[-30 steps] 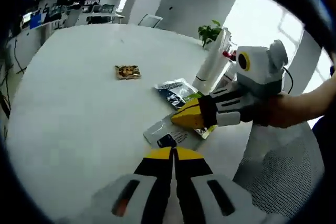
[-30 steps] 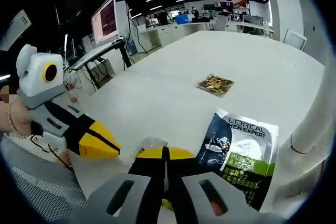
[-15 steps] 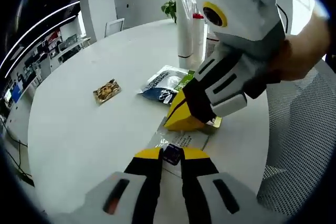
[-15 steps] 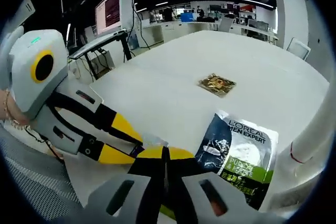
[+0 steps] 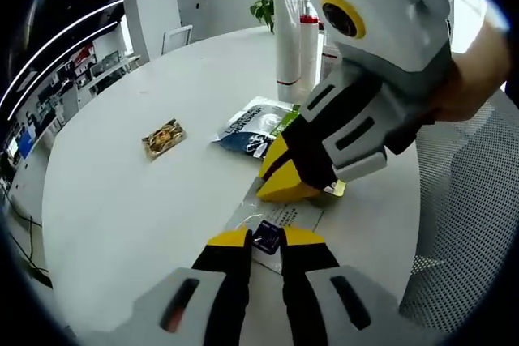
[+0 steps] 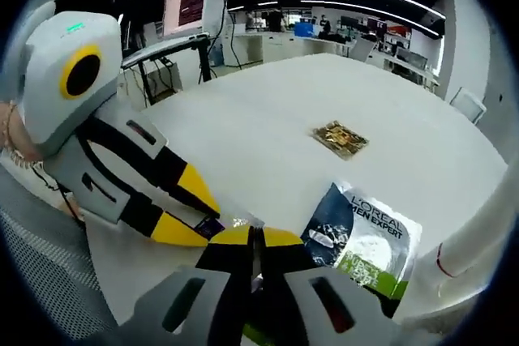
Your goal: Arrange the skincare products in the storage area until every visible bottle or jar stands upright without overlapping.
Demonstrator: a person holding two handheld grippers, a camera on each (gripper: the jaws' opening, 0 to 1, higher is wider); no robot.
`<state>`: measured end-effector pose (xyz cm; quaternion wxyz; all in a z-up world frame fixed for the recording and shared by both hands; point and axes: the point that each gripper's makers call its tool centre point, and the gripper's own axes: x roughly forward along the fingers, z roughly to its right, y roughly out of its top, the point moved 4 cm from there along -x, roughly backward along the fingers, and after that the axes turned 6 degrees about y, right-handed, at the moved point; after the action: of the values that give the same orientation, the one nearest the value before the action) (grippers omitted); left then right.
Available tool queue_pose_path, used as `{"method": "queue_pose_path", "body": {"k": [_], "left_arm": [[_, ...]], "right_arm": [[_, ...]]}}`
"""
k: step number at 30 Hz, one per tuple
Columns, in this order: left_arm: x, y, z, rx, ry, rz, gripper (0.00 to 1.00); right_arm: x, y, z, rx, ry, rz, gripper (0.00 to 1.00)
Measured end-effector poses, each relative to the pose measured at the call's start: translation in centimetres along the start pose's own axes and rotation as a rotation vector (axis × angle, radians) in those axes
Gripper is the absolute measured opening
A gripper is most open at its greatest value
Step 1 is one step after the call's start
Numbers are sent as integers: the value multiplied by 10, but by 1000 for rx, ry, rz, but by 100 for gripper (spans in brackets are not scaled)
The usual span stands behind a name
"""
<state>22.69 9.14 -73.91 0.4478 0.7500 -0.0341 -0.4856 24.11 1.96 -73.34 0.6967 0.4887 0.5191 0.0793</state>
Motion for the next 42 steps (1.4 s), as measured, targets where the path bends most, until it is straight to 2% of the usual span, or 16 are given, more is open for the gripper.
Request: {"method": "queue_pose_path", "body": {"k": [10,15,18,22,30,38,42], "left_arm": [[0,2,3,-12,-3,-7,11],[1,1,3,-15,0,-10,10],[1,2,4,-8,5,-17,11],[1,1,3,-10,9,-24,11],[1,2,2,-49,19,-39,10],[-11,11,6,-64,28,-23,16],[-15,14,7,-110,39,-10,25]], "right_arm": [[-13,-1,6,-62,-24,23,8],[-20,-2,7,-58,-27,38,13],[-24,-3,6,-61,-6,55,18],[-29,-9,0,-87,40,44,31],[-50,-18,-1,-77,47,50,36],[-68,-23,-3,-59,40,63,42],[-78,-28,-3,-44,29,66,46]]}}
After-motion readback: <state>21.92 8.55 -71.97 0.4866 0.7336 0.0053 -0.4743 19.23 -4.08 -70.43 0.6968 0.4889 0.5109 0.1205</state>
